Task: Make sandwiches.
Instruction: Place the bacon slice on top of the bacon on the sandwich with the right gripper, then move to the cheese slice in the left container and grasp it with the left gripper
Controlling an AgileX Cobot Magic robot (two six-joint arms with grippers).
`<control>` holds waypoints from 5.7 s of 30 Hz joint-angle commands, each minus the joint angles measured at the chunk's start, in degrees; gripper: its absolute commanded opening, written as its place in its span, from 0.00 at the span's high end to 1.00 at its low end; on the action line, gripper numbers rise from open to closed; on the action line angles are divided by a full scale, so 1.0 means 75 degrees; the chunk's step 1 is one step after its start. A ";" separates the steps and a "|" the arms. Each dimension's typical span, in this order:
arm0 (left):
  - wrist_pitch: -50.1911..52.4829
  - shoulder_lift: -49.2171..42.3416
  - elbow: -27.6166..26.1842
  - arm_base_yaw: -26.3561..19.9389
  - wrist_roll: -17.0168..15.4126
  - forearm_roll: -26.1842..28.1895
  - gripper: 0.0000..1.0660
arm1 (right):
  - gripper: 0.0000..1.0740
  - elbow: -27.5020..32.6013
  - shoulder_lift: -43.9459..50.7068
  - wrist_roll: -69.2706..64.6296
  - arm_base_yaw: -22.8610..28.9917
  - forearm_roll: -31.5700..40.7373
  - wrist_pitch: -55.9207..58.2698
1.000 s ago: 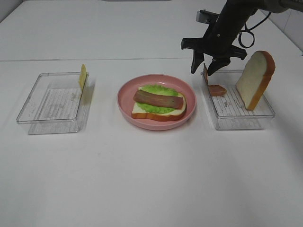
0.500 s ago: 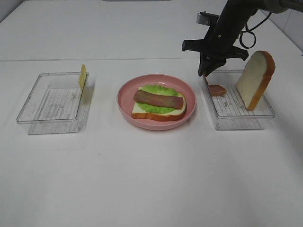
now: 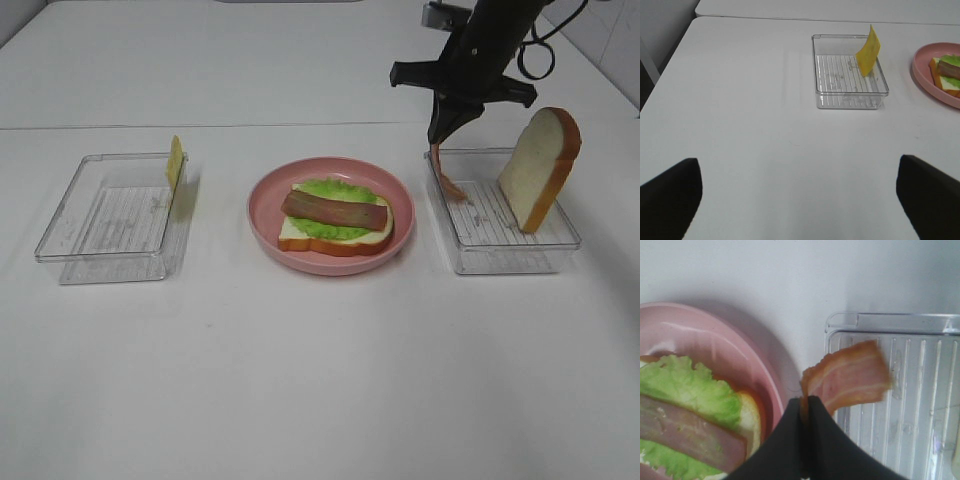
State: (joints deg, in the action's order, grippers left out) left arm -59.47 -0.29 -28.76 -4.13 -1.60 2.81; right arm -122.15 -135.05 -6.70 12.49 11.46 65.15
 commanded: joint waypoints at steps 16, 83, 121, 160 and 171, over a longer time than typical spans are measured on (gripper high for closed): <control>0.0038 -0.0160 0.0015 -0.0008 0.0000 0.0092 0.04 | 1.00 -0.0015 0.1795 0.0458 0.0718 0.0665 0.1085; 0.0038 -0.0160 0.0015 -0.0008 0.0000 0.0092 0.04 | 0.51 0.0000 0.0199 0.0779 0.2009 -0.0244 0.0061; 0.0038 -0.0160 0.0015 -0.0008 0.0000 0.0099 0.04 | 0.20 0.0481 0.2850 0.0581 -0.0932 -0.1925 0.1092; 0.0038 -0.0160 0.0015 -0.0008 0.0000 0.0145 0.04 | 0.21 1.1429 1.6868 0.0733 -0.1704 -0.1795 0.0053; 0.0038 -0.0107 0.0015 -0.0008 0.0008 0.0145 0.04 | 0.21 1.2177 1.8197 0.0894 -0.1704 -0.1650 0.0053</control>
State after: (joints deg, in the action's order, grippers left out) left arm -59.47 -0.29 -28.76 -4.13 -1.60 3.32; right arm -31.28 0.29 -0.63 -0.17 -0.97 66.06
